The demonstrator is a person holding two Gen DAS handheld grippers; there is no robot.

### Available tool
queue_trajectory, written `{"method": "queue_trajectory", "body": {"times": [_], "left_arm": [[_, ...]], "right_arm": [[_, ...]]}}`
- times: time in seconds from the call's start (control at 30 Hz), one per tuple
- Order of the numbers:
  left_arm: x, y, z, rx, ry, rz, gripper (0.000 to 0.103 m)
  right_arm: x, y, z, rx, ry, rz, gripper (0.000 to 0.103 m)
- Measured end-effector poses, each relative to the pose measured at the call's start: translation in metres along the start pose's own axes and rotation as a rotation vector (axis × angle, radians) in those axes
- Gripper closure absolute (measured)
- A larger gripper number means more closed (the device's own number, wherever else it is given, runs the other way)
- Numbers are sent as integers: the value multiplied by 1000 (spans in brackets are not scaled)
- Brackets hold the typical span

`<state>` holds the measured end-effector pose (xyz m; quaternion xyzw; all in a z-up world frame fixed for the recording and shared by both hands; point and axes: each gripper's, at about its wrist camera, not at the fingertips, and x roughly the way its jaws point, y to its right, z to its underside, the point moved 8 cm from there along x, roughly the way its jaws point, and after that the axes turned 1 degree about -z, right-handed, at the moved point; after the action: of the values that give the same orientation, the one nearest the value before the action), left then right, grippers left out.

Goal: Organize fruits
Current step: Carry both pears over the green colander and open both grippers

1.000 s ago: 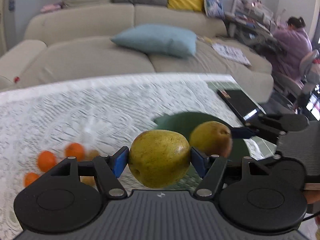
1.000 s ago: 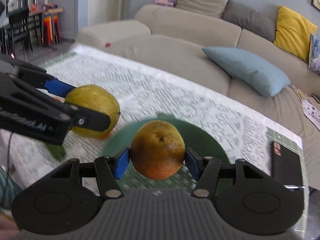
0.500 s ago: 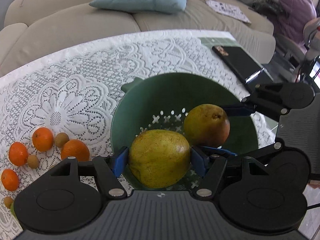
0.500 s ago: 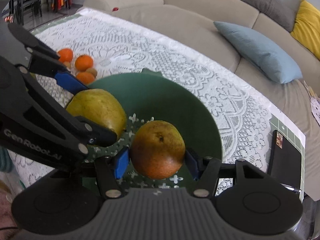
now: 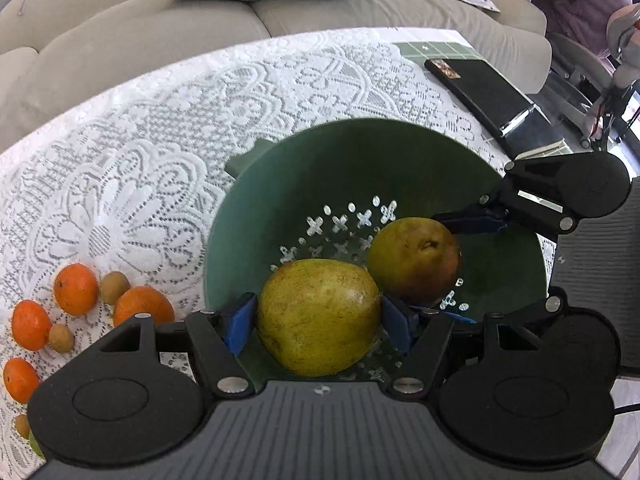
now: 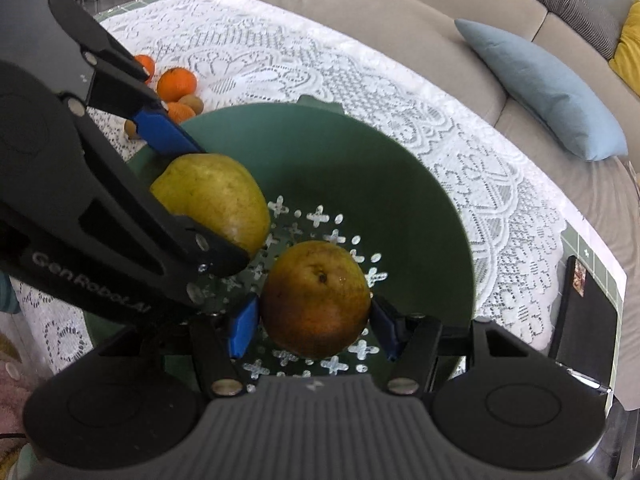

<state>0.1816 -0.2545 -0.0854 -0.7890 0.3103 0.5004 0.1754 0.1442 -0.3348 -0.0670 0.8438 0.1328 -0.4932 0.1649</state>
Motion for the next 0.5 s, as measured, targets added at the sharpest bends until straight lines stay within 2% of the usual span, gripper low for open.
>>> {"method": "queue_trajectory", "body": {"times": [0.43, 0.5], "left_arm": [[11, 8, -1, 80, -35, -81, 25], [10, 10, -1, 90, -25, -95, 22]], "right_arm": [[3, 3, 0, -20, -36, -10, 45], [2, 4, 0, -34, -36, 7, 44]]}}
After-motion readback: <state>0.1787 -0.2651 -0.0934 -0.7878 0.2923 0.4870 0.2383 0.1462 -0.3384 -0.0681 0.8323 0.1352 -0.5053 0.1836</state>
